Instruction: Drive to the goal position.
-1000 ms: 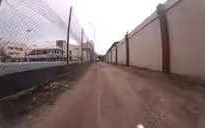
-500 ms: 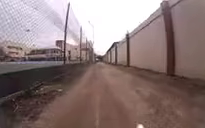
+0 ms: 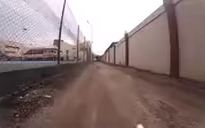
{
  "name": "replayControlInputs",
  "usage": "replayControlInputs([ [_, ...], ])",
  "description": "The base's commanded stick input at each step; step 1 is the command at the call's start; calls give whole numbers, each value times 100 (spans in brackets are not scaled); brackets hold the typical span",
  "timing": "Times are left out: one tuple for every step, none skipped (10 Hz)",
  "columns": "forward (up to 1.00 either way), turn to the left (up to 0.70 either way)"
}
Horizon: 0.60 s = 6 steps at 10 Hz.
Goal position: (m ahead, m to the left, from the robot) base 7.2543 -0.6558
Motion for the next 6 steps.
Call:
replayControlInputs([
  [70,0],
  [70,0],
  [70,-5],
  [70,-13],
  [70,-8],
  [70,0],
])
